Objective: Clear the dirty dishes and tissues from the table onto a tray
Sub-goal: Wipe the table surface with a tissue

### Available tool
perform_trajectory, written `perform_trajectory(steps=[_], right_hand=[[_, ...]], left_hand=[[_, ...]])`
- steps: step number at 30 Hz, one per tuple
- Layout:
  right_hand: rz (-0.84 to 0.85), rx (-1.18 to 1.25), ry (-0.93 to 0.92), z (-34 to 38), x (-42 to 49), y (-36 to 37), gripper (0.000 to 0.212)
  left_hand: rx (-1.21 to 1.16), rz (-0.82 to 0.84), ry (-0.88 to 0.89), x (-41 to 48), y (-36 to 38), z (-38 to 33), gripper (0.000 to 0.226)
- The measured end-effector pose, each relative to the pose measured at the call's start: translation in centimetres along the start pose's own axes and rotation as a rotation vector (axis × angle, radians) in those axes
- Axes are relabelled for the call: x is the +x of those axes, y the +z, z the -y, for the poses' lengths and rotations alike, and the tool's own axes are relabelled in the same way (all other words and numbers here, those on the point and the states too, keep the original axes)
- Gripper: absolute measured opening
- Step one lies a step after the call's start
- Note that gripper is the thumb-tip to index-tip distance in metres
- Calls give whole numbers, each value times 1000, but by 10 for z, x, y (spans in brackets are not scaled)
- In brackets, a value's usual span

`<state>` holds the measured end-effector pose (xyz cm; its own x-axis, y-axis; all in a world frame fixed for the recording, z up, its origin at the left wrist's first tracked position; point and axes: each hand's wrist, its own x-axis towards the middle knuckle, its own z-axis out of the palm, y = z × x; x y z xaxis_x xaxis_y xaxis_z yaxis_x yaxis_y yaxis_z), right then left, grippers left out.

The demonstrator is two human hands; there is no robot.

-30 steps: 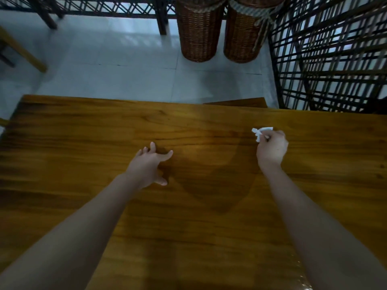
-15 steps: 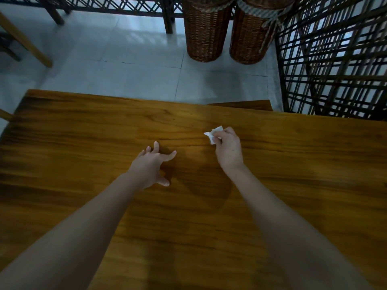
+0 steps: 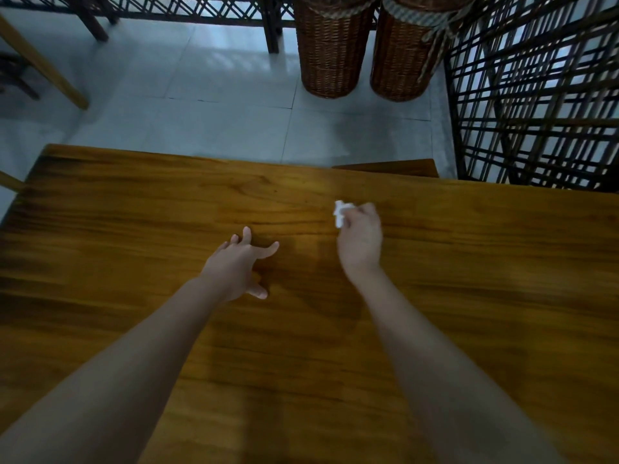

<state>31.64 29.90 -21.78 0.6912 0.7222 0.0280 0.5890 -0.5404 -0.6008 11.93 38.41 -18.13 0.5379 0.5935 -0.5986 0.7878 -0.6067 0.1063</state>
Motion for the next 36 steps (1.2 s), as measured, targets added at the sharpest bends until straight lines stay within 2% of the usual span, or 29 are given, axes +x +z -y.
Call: perform_trajectory(steps=[3, 6, 8, 10, 14, 19, 21, 27, 32, 34, 36], right_hand=[[114, -34, -138, 17, -17, 19, 35], [182, -82, -248, 3, -21, 13, 32], [163, -95, -287, -15, -22, -2, 29], [75, -65, -221, -38, -15, -24, 24], [-61, -27, 22, -77, 6, -59, 21], [-132, -18, 137, -63, 8, -53, 22], [-94, -7, 108, -49, 3, -42, 20], [107, 26, -130, 18, -24, 12, 19], [133, 122, -115, 27, -29, 17, 16], [142, 210, -61, 18, -24, 7, 16], [78, 242, 37, 2, -15, -7, 16]], left_hand=[[12, -5, -8, 1, -1, 0, 110], [21, 6, -16, 2, 0, 1, 111], [14, 5, -24, 3, 1, 2, 111], [13, 7, -26, 4, 1, 2, 111], [20, 13, -30, 3, 0, 1, 111], [27, 8, -40, 1, -3, -2, 110], [23, 13, -44, 0, -4, -4, 110], [28, 36, -42, -1, -7, -8, 108], [42, 46, -33, -5, -11, -9, 106], [31, 50, -15, -7, -12, -10, 105], [23, 60, -10, -10, -15, -10, 104]])
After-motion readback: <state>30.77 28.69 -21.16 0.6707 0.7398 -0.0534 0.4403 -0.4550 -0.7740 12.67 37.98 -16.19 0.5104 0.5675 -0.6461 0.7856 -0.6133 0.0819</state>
